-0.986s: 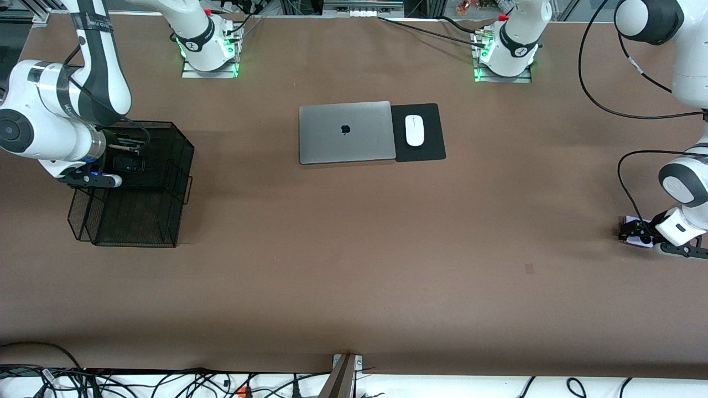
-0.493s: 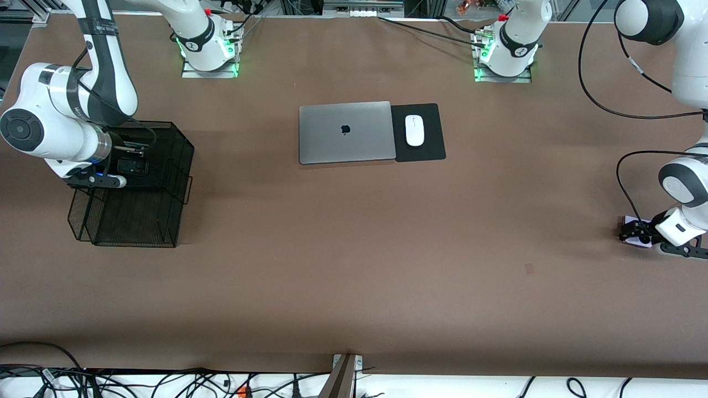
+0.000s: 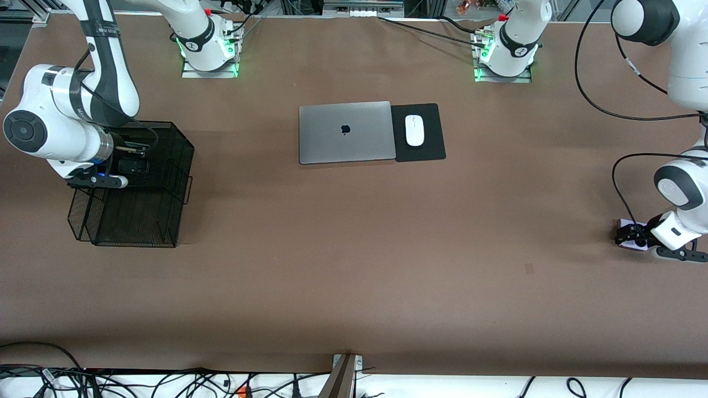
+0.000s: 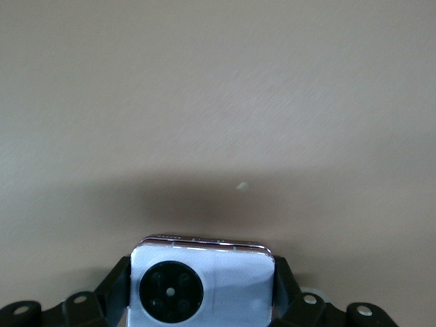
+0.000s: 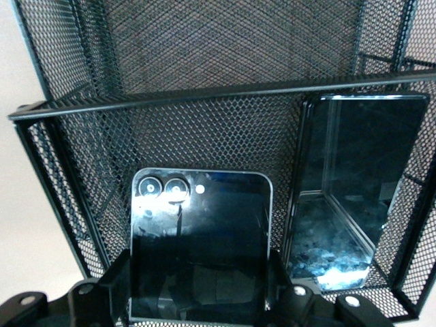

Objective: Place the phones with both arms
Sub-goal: 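Release the flip phone in the basket while the left gripper lifts the white phone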

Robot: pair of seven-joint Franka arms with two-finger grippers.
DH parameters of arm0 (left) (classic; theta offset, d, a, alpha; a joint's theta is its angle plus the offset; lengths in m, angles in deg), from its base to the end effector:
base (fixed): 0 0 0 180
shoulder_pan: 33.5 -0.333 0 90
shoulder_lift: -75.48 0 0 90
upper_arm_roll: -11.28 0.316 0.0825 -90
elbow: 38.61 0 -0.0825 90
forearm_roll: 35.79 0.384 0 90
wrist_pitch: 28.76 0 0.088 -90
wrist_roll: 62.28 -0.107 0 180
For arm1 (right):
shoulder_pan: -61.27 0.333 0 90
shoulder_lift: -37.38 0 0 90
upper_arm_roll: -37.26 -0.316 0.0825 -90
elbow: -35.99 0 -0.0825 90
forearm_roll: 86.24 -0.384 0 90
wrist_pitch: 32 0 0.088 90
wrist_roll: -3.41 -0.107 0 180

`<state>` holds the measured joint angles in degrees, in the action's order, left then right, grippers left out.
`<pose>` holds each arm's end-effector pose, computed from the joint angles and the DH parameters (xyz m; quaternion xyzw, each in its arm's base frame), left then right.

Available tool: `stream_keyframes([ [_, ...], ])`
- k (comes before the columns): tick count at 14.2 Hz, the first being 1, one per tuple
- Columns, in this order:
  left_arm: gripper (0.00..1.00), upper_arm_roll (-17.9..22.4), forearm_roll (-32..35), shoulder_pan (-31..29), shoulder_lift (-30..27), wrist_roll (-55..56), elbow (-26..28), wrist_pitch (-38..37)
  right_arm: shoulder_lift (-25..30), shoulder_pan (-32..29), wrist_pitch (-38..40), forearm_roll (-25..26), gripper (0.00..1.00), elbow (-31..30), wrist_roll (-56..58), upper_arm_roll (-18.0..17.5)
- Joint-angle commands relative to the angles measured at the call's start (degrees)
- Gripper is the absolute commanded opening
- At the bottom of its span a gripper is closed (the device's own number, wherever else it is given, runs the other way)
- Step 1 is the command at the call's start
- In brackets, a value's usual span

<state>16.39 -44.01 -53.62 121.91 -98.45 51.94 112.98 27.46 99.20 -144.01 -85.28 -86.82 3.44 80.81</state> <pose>0.6414 0.2929 0.1690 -0.9973 0.0562 -0.0455 0.0094 0.5169 -0.0492 0.3235 0.9842 -0.0493 -0.1595 0.0587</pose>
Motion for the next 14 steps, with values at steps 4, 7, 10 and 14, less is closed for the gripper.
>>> stream_keyframes([
  [4,0.12,0.86,-0.49,5.44,-2.13,8.46,-6.34,-9.88,0.52,0.83,0.65,-0.25,0.99,-0.15,-1.00,0.65],
  [7,0.11,1.65,2.56,11.23,-3.53,18.90,-7.59,-13.24,0.69,0.83,0.74,-0.16,1.00,1.16,-0.65,0.56],
  [10,0.11,1.39,6.36,15.80,-5.65,28.06,-7.41,-15.95,0.34,0.92,5.99,-0.08,1.00,8.17,0.23,0.56],
  [14,0.11,1.56,6.45,24.58,-6.97,31.67,-7.41,-21.84,-2.11,0.83,10.49,-0.60,1.00,17.15,1.54,0.48],
])
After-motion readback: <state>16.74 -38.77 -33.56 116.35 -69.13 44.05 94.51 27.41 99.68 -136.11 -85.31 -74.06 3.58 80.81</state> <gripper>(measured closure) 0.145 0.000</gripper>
